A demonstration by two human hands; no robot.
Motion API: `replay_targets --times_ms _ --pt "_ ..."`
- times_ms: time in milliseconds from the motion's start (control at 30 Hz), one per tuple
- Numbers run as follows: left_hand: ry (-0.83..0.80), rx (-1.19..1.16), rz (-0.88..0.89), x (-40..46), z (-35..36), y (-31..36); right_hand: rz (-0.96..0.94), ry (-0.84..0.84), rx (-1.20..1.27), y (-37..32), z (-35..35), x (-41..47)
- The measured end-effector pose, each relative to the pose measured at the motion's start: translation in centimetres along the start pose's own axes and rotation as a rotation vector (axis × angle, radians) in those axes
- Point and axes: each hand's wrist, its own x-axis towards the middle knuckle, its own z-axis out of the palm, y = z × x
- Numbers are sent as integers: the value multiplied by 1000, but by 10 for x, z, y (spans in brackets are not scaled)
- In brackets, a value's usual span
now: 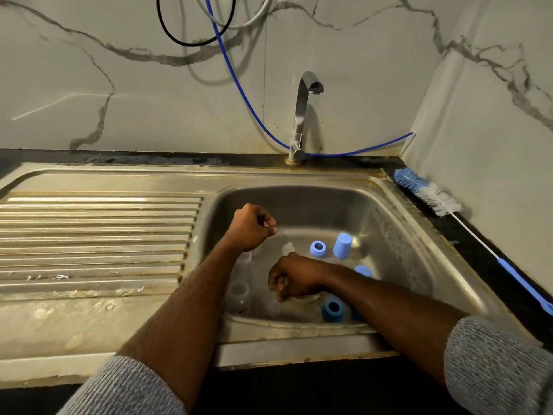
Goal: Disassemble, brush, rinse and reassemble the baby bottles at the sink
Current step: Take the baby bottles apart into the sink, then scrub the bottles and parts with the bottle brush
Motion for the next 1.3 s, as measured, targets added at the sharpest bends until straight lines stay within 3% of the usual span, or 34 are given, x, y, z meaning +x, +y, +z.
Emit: replay_targets --times_ms 167,667,967,1167,1300 --pt "-1 3 51 -1 -4 7 -25 201 -12 7 -16 -6" --pt "-30 8 53 -2 -4 12 76 362 31 26 -42 -22" --pt "-40 6 86 -8 9 33 184 631 197 38 -66 -62" --pt "-73 9 171 -11 31 73 364 883 280 47 -75 -126" --pt "-139 -5 260 -6 64 110 572 1051 94 64 -80 -189"
